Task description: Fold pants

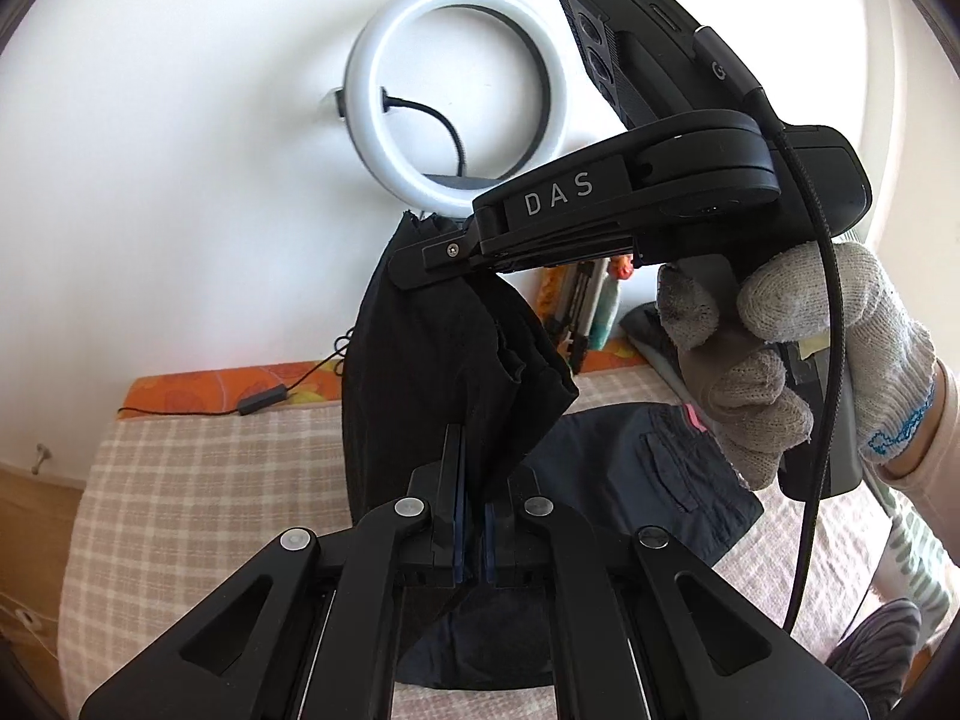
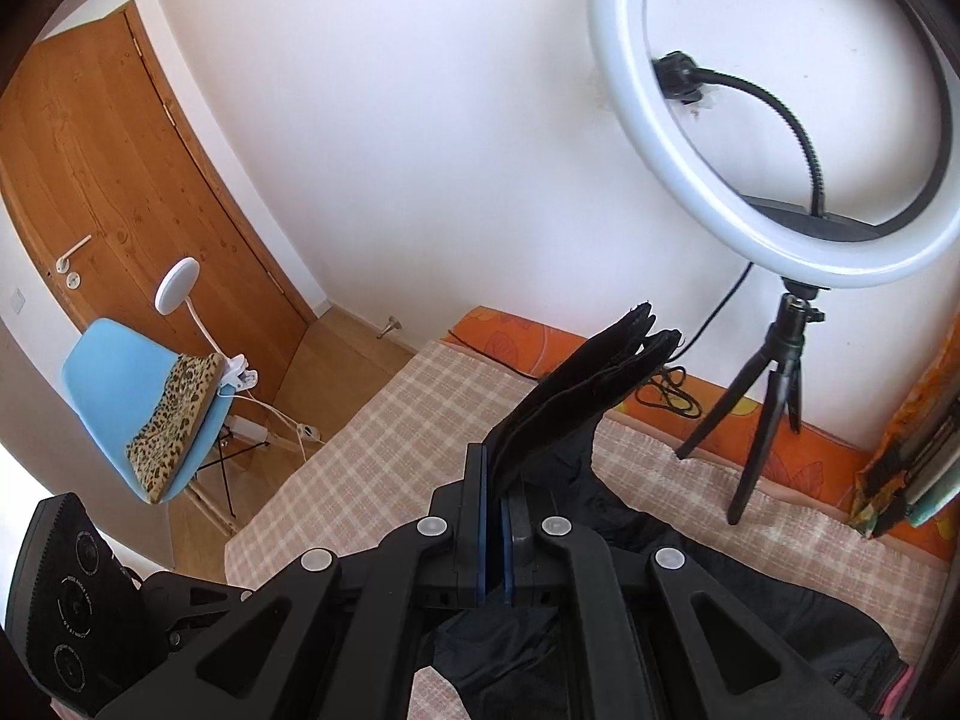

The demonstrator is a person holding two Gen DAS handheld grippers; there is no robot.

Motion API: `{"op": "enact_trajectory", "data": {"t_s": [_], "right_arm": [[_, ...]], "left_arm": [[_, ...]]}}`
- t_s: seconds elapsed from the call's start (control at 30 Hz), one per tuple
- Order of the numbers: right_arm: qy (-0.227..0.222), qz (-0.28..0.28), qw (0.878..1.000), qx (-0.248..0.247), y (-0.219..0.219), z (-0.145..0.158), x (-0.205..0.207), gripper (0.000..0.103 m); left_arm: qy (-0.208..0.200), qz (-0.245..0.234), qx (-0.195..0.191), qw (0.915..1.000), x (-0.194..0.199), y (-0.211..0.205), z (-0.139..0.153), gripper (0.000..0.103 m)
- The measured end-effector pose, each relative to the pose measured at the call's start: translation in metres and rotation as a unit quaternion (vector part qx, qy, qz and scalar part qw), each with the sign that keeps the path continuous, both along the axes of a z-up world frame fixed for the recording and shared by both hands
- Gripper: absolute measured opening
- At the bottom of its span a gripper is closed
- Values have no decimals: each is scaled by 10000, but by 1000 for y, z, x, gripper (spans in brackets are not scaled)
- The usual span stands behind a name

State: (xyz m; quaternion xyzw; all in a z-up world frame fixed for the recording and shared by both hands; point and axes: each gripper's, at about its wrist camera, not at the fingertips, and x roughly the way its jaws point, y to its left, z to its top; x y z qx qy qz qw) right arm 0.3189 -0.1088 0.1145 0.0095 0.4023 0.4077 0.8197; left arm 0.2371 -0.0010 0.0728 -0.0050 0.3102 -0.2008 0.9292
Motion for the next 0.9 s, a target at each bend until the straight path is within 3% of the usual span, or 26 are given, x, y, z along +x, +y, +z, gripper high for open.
{"op": "enact_trajectory", "data": {"t_s": [0.4, 0.77, 0.9], "right_arm": [[89, -640, 9978, -139, -140, -24, -1, 1], [531, -1260, 9895, -462, -251, -99, -3, 1], [736, -1420, 9855, -565, -276, -132, 1, 1]], "left_arm": [[343, -932, 25, 9951, -3, -119, -17, 3], [862, -1580, -125, 9836, -7, -213, -68, 3], [1311, -1761, -258, 9753, -12, -238, -91, 3]]}}
